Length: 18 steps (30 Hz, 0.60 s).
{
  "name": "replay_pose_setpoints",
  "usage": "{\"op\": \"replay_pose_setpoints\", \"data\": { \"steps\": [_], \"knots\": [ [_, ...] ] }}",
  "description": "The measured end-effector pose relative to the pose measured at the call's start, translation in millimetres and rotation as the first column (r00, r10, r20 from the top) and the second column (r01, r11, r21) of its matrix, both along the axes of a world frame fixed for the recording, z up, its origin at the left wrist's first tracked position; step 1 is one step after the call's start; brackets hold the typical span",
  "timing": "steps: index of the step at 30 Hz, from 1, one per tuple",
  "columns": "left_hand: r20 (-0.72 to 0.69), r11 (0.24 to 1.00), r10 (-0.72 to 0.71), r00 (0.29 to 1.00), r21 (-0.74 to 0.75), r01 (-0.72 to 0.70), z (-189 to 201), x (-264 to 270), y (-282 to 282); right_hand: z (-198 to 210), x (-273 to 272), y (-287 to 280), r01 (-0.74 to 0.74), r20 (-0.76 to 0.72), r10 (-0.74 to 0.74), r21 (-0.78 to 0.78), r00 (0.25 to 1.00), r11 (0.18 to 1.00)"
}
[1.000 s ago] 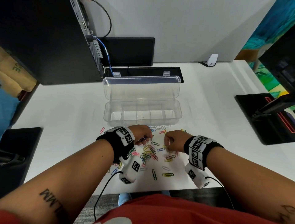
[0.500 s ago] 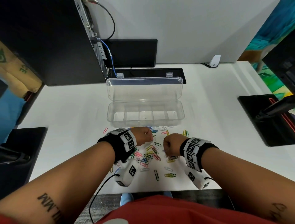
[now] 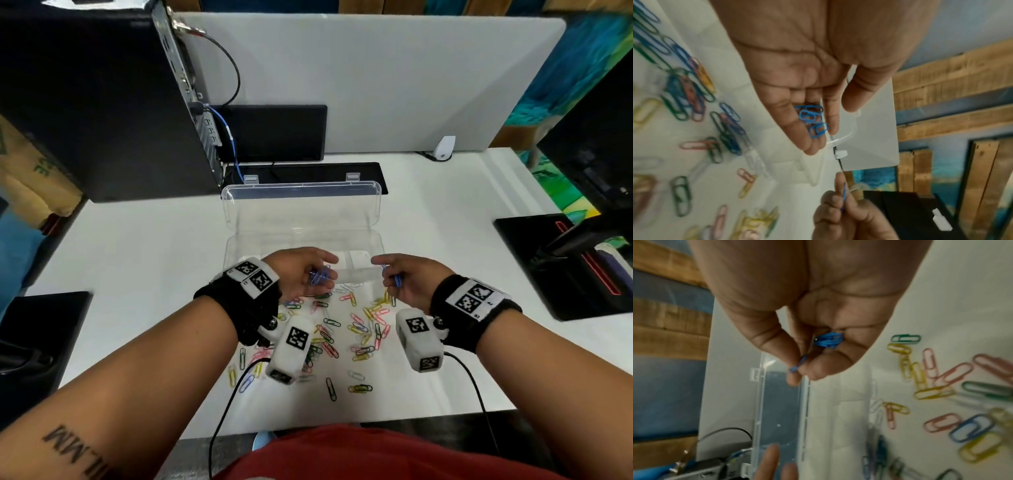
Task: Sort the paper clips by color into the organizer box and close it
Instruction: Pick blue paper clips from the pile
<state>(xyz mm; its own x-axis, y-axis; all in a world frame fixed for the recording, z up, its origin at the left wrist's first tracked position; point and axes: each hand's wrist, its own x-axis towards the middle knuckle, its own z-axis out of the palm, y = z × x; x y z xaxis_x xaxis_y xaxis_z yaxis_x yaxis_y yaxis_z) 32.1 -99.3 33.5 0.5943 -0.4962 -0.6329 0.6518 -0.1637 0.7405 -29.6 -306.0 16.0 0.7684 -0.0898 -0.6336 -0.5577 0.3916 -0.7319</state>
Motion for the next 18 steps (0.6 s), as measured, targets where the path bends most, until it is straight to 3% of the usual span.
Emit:
{"op": "replay_pose_setpoints", "data": {
  "steps": [3, 7, 12, 18],
  "knots": [
    [-0.025, 0.991, 0.053, 0.998, -0.119, -0.055, 5, 5, -3, 8, 4, -1, 0.059, -0.017, -0.058, 0.119, 0.998, 0.991],
    [-0.068, 0.98, 0.111, 0.992, -0.16, -0.121, 8, 9, -9, 15, 9, 2, 0.1, -0.02, -0.098, 0.221, 0.995, 0.97],
    [-0.112, 0.963, 0.164, 0.98, -0.199, -0.184, 11, 12, -19, 18, 15, 0, 0.126, -0.061, -0.116, 0.209, 0.991, 0.97],
    [-0.051, 0.983, 0.142, 0.989, -0.108, -0.147, 14, 17, -43, 22, 26, -7, 0.121, -0.092, -0.108, 0.154, 0.99, 0.981]
  ]
}}
